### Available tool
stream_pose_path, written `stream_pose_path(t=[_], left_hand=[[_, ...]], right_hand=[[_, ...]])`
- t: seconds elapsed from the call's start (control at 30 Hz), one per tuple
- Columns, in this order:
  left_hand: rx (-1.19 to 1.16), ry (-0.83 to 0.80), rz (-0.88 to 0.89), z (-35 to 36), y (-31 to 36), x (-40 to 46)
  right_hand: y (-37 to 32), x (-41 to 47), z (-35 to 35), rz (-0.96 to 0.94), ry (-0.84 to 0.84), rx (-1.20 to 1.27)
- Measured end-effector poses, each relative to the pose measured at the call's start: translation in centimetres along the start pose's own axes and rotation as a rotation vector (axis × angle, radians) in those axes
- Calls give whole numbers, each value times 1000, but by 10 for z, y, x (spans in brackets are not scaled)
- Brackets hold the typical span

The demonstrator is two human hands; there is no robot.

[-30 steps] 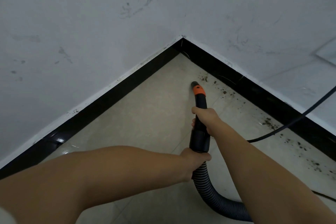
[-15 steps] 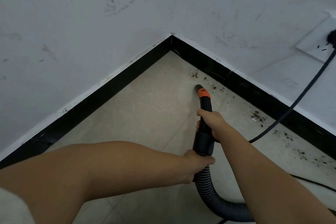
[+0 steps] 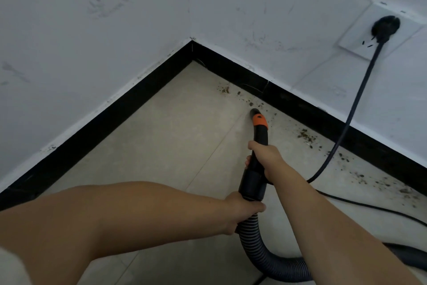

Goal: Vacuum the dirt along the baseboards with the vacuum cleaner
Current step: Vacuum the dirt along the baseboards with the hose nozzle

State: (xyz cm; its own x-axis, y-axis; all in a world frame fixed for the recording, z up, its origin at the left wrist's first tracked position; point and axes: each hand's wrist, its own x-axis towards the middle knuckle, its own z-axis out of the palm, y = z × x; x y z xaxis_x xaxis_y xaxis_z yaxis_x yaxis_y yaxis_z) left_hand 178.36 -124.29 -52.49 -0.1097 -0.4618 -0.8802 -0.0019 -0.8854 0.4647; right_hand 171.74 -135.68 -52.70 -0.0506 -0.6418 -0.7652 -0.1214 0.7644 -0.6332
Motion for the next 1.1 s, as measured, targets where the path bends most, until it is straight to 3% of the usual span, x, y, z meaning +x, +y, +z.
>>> stream_pose_path(t=[1.1], left_hand=[[-86, 67, 55, 7, 35, 24]], right_hand=[[-35, 32, -4, -17, -63, -10]])
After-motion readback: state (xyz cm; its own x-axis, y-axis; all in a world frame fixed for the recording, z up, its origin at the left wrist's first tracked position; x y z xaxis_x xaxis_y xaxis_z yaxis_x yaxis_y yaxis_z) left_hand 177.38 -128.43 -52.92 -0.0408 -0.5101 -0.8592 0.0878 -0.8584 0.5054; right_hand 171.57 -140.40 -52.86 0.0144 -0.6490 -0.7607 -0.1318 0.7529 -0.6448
